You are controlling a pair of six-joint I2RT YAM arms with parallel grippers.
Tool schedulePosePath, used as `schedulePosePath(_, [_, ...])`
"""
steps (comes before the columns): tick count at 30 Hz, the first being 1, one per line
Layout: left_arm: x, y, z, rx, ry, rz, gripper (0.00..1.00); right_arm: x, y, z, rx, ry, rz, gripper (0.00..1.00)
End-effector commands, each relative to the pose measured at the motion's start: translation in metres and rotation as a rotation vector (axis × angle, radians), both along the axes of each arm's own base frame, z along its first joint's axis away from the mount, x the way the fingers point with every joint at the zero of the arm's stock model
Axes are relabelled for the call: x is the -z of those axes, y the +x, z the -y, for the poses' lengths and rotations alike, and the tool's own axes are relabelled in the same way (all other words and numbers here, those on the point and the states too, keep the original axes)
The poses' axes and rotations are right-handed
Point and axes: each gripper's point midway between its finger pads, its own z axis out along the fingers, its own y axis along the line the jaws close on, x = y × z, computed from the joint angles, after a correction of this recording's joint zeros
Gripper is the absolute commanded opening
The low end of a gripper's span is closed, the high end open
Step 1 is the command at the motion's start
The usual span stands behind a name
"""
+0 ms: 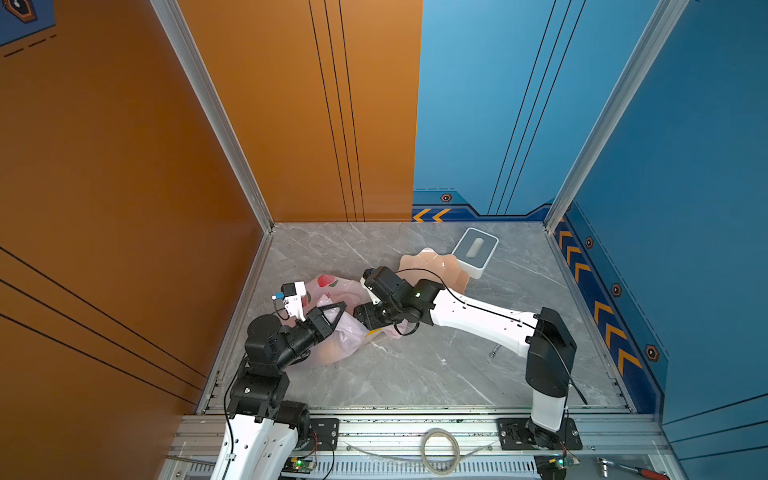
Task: Place the fruits into the plastic bag
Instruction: Place the fruit in the plastic bag.
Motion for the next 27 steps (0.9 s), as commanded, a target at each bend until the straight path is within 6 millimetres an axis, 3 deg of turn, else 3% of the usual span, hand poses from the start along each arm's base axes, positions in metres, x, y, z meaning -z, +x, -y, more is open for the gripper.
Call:
schedulePosePath(1, [-0.008,0.001,-0.005,-0.024,0.011,0.043,0.0,-0.014,0.0,0.025,0.005,-0.085,0.065,0.82])
schedulePosePath(10, [-0.008,0.001,-0.004,-0.021,0.007,0.041,0.0,-0.006,-0.002,0.056,0.006,-0.201,0.084,0.86])
schedulePosePath(19, [-0.005,0.002,-0.004,-0.019,-0.002,0.034,0.0,-0.014,-0.012,0.066,-0.018,-0.185,0.088,0.86])
schedulePosePath(27, [-0.006,0.001,-0.004,-0.017,0.005,0.034,0.0,-0.011,-0.001,0.104,-0.026,-0.303,0.116,0.89])
